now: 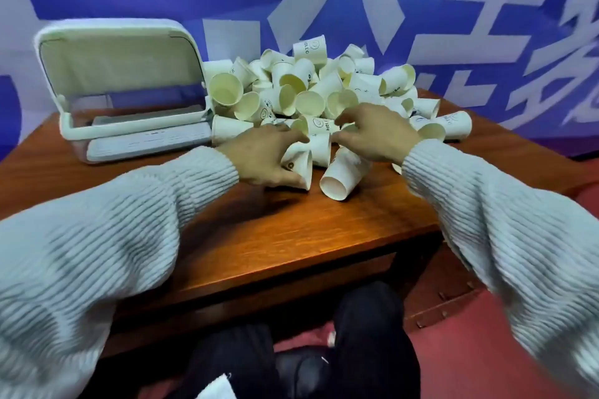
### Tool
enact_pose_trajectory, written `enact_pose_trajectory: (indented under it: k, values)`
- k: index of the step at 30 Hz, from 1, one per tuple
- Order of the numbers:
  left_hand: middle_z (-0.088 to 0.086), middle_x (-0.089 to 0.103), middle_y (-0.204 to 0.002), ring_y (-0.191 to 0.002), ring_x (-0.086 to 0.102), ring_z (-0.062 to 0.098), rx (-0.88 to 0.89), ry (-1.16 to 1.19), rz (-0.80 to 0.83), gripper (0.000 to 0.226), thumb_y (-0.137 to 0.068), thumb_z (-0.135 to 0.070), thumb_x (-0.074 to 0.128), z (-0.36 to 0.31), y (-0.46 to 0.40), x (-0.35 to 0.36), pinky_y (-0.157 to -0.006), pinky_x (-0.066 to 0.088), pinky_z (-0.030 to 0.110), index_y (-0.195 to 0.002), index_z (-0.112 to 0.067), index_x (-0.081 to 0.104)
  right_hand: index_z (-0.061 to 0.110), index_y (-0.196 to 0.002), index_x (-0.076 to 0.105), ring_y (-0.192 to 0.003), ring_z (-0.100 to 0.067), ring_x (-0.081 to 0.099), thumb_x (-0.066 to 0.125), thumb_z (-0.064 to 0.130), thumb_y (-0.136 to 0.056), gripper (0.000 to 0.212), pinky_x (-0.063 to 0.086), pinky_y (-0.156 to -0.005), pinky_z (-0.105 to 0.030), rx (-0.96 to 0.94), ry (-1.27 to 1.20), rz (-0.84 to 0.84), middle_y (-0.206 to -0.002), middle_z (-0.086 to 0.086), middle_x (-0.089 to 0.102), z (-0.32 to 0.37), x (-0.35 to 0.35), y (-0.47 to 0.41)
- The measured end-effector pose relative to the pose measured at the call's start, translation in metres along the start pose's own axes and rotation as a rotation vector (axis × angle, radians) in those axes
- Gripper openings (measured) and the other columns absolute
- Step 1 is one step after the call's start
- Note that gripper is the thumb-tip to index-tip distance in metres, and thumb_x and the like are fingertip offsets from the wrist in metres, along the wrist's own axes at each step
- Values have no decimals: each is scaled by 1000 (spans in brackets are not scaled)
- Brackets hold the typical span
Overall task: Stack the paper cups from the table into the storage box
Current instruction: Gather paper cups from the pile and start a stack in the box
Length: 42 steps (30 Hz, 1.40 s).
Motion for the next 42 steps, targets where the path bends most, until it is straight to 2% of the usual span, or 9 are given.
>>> enact_pose_trajectory:
  k: [4, 7, 13, 16, 20, 25, 27, 31, 42]
  values:
    - [6, 51, -148, -132, 46, 29, 13, -234, 51, 98, -77, -63, 75, -10, 3, 13, -104, 40, 42, -156, -29, 30, 25, -135, 64, -123, -24, 59, 60, 46, -94, 46, 45, -93, -36, 133, -91, 121, -136, -2, 65, -12, 16, 19]
    - [6, 53, -140, -128, 46, 29, 3, -297, 23, 92, -76, -68, 71, -11, 1, 15, -103, 38, 44, -151, -26, 38, 20, -129, 67, -116, -22, 60, 66, 31, -92, 38, 48, -96, -35, 140, -180, 148, -132, -4, 66, -15, 24, 20]
    - [3, 49, -120, -119, 53, 28, -66, 69, -70, 87, -73, -62, 75, 3, 14, -13, -98, 47, 43, -142, -18, 46, 15, -116, 74, -89, -9, 60, 64, 7, -95, 25, 51, -71, -19, 86, -501, 116, -114, -3, 65, -4, -4, 13]
    - [1, 49, -122, -120, 53, 24, -155, 154, -133, 97, -64, -72, 63, 21, 27, -34, -102, 45, 41, -143, -19, 46, 17, -115, 74, -83, -9, 62, 72, 7, -91, 26, 54, -76, -23, 25, -644, 102, -98, -3, 68, 14, -17, 2]
    - [2, 60, -126, -114, 60, 24, -332, 269, -354, 80, -73, -68, 68, 63, 49, -66, -97, 50, 41, -137, -21, 51, 21, -115, 74, -87, -7, 69, 81, 14, -84, 32, 55, -81, -24, -56, -794, 12, -93, -2, 74, 50, -26, -30]
    - [6, 54, -138, -126, 53, 24, -532, 335, -670, 78, -83, -54, 72, 131, 92, -109, -103, 43, 37, -146, -18, 42, 18, -95, 73, -80, -14, 65, 78, 14, -88, 10, 54, -74, -33, -176, -854, -145, -86, 1, 71, 112, -22, -79]
    - [6, 51, -139, -129, 50, 21, -562, 368, -770, 76, -85, -45, 74, 158, 105, -126, -103, 38, 31, -147, -15, 42, 17, -95, 73, -86, -14, 68, 75, 20, -89, 6, 56, -83, -38, -242, -839, -237, -89, 3, 73, 140, -19, -98]
    - [5, 49, -146, -137, 44, 17, -624, 452, -858, 75, -85, -38, 74, 206, 114, -136, -113, 36, 29, -148, -10, 42, 14, -102, 75, -89, -8, 66, 71, 24, -93, 15, 54, -87, -28, -334, -713, -346, -94, 8, 72, 196, -1, -130]
    - [4, 48, -145, -133, 48, 18, -694, 395, -846, 75, -86, -39, 76, 263, 106, -114, -101, 34, 22, -148, -14, 44, 32, -103, 79, -103, -19, 71, 68, 35, -90, 17, 55, -90, -39, -463, -229, -49, -105, 9, 79, 269, 89, -192]
Point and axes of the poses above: each hand's wrist, its own y-axis away from the middle knuckle, its own x-axis out of the palm, z = x × y, the point moved 8 cm from there along -y, towards the middle knuckle
